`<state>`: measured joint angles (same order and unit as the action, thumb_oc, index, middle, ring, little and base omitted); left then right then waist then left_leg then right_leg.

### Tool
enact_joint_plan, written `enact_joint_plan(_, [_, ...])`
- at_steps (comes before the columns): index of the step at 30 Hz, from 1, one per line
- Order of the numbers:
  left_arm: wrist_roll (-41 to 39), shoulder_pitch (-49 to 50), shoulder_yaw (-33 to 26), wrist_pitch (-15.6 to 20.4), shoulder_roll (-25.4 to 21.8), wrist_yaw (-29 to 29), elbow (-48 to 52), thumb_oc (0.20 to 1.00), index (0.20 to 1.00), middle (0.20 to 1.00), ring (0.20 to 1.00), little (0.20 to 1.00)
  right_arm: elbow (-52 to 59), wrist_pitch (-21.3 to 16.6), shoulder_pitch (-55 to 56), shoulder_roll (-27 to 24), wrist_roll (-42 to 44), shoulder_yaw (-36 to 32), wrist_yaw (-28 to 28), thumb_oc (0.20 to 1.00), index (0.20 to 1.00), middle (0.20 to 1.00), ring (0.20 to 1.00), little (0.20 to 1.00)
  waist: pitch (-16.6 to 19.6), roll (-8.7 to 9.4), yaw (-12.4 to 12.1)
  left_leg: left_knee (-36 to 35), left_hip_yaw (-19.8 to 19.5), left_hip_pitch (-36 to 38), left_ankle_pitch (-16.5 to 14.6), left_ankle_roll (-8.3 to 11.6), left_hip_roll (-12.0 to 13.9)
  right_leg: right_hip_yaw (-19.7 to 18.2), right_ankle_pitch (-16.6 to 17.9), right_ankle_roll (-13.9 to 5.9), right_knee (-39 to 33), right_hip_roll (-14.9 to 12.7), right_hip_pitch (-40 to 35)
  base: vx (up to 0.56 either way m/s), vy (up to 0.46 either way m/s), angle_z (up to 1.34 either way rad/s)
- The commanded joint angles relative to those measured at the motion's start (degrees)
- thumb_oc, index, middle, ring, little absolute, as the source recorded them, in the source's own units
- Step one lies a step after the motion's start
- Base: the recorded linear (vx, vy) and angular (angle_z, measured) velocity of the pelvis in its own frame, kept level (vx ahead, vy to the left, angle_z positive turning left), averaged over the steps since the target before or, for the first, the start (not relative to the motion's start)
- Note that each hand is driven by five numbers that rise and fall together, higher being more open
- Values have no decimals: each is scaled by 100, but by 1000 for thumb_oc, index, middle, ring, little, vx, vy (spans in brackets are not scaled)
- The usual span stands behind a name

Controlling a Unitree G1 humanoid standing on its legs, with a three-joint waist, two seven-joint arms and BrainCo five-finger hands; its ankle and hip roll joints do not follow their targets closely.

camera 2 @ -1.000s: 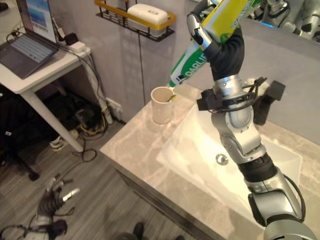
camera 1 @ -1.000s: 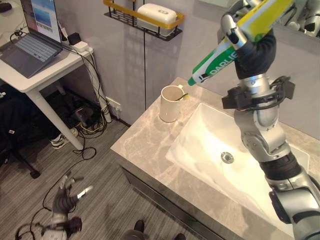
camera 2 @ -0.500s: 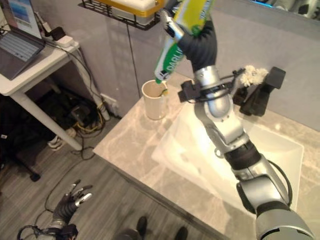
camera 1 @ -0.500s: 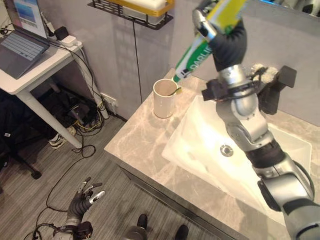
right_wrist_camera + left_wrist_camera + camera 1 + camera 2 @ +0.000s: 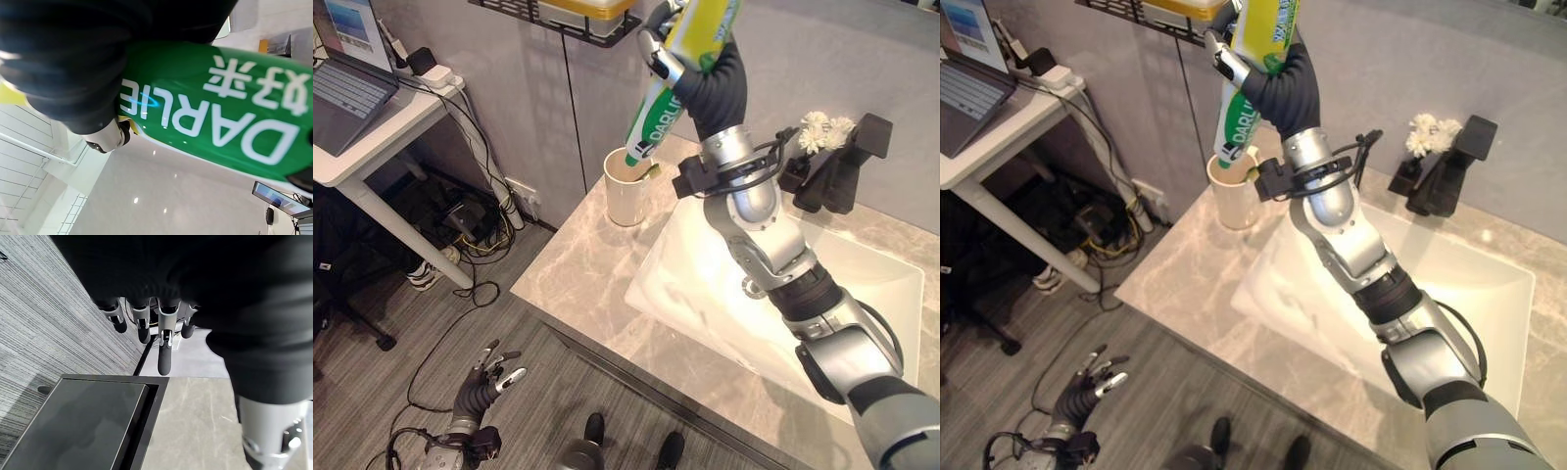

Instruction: Put brush and paste in cup on sink, flatten towel.

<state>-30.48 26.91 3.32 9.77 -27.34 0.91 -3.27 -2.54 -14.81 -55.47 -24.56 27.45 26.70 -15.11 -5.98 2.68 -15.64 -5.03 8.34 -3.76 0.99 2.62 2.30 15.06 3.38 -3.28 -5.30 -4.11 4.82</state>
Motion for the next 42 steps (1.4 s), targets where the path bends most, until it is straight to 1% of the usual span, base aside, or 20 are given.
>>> enact_joint_plan(1, [109,-5,160,306,-596,26,227,1000,1000,1000,1000,1000,125,-203,-745,-25,-208,-167,-128,200,200,200,200,200,114,193,-186,3,14,-254,320,-80,-213,-17,40,-462,30,-357,-353,1,-1,6])
enact_joint_plan(5, [198,-24,221,311,-620,54,235,1000,1000,1000,1000,1000,13,-210,-697,-22,-65,-193,-69,200,200,200,200,200,103,203,-243,3,-48,-290,322,-91,-239,33,37,-467,30,-366,-373,19,0,19])
enact_joint_plan(6, [194,-44,254,320,-647,50,224,1000,1000,1000,1000,1000,-4,-198,-731,-90,-125,-182,-102,200,200,200,200,200,100,218,-261,3,-67,-303,317,-97,-241,51,41,-473,30,-367,-375,23,3,18])
enact_joint_plan(15, [151,-125,367,304,-721,22,156,1000,1000,1000,1000,1000,-214,-159,-806,-142,-293,-169,-166,200,200,200,200,200,60,206,-340,3,-121,-372,305,-110,-251,67,38,-491,30,-372,-325,7,5,5])
enact_joint_plan(19, [82,-146,427,293,-695,21,145,1000,1000,1000,1000,1000,-337,-191,-780,-62,-83,-237,-144,200,200,200,200,200,37,210,-358,3,-139,-391,303,-113,-263,89,43,-498,30,-375,-308,0,0,0])
enact_joint_plan(27, [84,-197,456,296,-714,36,113,1000,1000,1000,1000,1000,-219,-118,-829,-254,-467,-190,-240,200,200,200,200,200,-1,195,-351,3,-177,-424,302,-120,-275,118,50,-505,30,-387,-286,-2,3,2])
enact_joint_plan(29, [83,-228,486,290,-721,12,97,1000,1000,1000,1000,1000,-155,-88,-863,-305,-782,-172,-303,200,200,200,200,200,-26,192,-352,3,-202,-440,298,-128,-289,128,44,-505,30,-389,-287,0,0,0])
enact_joint_plan(42, [-2,-221,471,342,-661,68,93,1000,1000,1000,1000,1000,-248,-48,-781,-235,-904,-139,-294,200,200,200,200,200,-67,221,-392,3,-255,-476,288,-150,-318,146,49,-514,30,-399,-281,0,0,0])
